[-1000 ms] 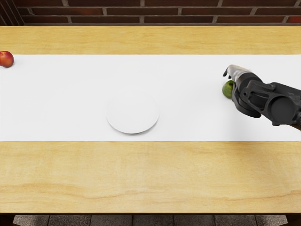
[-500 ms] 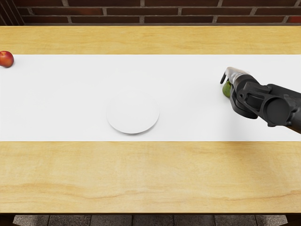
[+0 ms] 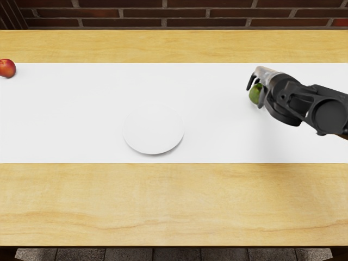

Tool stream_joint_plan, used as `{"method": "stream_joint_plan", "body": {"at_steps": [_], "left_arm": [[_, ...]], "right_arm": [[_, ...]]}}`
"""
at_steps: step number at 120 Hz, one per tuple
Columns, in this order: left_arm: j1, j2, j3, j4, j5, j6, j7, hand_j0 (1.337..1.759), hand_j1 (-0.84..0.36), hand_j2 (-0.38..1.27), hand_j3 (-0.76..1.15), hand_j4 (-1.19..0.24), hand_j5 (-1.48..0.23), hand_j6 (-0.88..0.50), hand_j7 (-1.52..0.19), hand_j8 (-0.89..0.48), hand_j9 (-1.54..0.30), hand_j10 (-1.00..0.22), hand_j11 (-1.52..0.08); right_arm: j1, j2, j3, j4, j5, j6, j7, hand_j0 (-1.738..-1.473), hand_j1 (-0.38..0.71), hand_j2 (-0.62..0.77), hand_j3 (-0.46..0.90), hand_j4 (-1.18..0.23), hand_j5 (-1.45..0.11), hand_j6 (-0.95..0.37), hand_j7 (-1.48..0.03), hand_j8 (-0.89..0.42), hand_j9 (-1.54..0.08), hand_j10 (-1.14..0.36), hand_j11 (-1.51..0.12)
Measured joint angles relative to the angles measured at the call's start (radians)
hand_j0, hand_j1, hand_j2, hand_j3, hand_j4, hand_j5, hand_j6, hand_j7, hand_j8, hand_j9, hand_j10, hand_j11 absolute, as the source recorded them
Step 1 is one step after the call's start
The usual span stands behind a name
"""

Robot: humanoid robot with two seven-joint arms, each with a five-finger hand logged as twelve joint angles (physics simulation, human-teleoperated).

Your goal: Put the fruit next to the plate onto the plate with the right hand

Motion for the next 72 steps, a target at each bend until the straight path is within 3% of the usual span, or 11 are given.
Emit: {"method": "stream_joint_plan", "body": {"at_steps": [23,38,63,72], "left_arm": [[0.0,0.0,0.0,0.0,0.0,0.0,0.0,1.658,0.35,0.0,0.0,0.0,0.0,0.0,0.0,0.0,0.0,0.0,0.0],[0.0,0.0,0.0,0.0,0.0,0.0,0.0,1.658,0.35,0.0,0.0,0.0,0.0,0.0,0.0,0.0,0.0,0.0,0.0],[0.0,0.0,0.0,0.0,0.0,0.0,0.0,1.658,0.35,0.0,0.0,0.0,0.0,0.0,0.0,0.0,0.0,0.0,0.0],[0.0,0.0,0.0,0.0,0.0,0.0,0.0,1.658,0.35,0.0,0.0,0.0,0.0,0.0,0.0,0.0,0.0,0.0,0.0]], "right_arm": [[0.064,-0.067,0.02,0.214,0.011,0.0,0.0,-1.654,0.24,0.21,0.0,-0.63,-1.01,-0.28,-0.91,-0.17,-0.97,-0.33,-0.98],[0.082,-0.076,0.053,0.313,0.025,0.001,0.001,-1.654,0.24,0.22,0.0,-0.64,-1.04,-0.29,-0.92,-0.15,-1.0,-0.33,-1.01],[0.088,0.003,0.073,0.367,0.052,-0.005,0.001,-1.655,0.24,0.23,0.0,-0.64,-1.07,-0.27,-0.94,-0.16,-1.02,-0.33,-1.05],[0.085,0.038,0.078,0.371,0.055,-0.007,0.002,-1.655,0.19,0.17,0.0,-0.64,-1.08,-0.3,-0.94,-0.17,-1.04,-0.34,-1.06]]}}
